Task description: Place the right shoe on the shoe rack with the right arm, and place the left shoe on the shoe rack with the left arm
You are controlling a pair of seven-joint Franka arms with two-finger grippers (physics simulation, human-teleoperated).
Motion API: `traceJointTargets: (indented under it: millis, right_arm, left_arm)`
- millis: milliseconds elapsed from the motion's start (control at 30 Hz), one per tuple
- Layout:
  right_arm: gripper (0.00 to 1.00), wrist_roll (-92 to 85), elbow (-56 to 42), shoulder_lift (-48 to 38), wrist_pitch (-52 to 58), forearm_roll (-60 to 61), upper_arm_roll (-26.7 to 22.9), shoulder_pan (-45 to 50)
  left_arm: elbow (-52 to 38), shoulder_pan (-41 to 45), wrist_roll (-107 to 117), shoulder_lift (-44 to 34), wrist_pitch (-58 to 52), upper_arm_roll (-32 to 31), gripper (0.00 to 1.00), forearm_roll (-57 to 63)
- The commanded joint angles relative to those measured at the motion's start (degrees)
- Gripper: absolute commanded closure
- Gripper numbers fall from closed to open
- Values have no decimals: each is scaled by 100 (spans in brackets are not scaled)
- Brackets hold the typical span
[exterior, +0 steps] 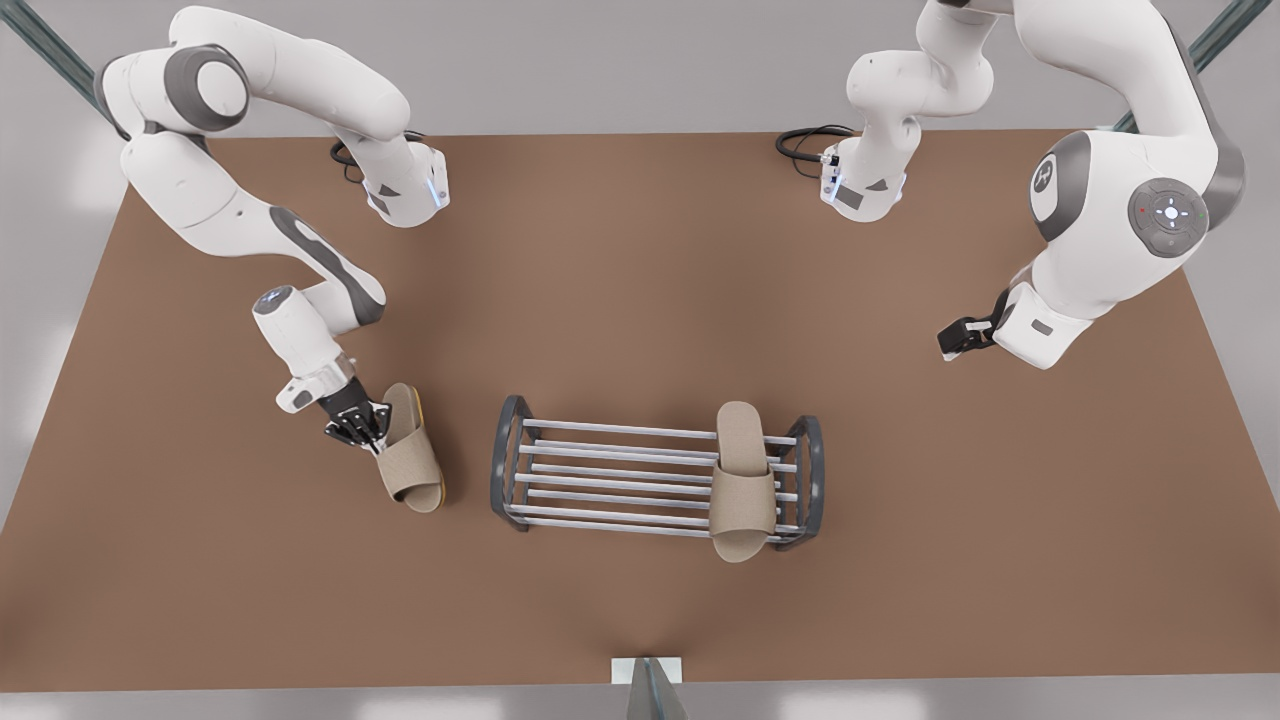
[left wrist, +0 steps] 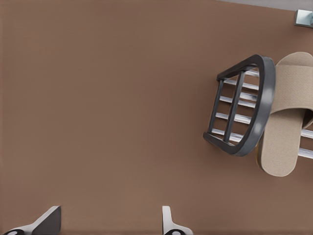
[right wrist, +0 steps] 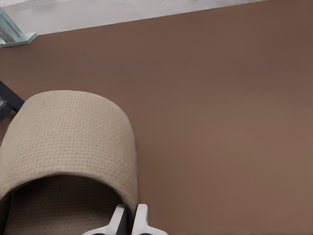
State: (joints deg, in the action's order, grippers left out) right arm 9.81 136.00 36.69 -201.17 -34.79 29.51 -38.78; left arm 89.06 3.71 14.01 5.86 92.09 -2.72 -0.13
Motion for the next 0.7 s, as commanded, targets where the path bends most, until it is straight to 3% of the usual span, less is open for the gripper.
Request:
traceJointTargets:
  millis: [0,133,333,633,667]
  right_arm:
    - [79,126,6,-21,17,16,81,-68]
    - [79,258,6,-109,25,16,441,-437]
    - [79,627,24,-469,25,16,538,-499]
    - [79,1611,296,-1691,526,16,951,-560]
    - [79,1699,305,-1797,728,16,1275,-867]
  left_arm:
    - [-3,-1,5,-6,-7,0,0,31]
    - [-3,7,5,-6,-7,0,0,31]
    - [-3,7,5,-6,-7,-9,0,40]
    - [6,262,31,161,178,-44,0,294]
    - [-3,333,31,161,187,-44,0,286]
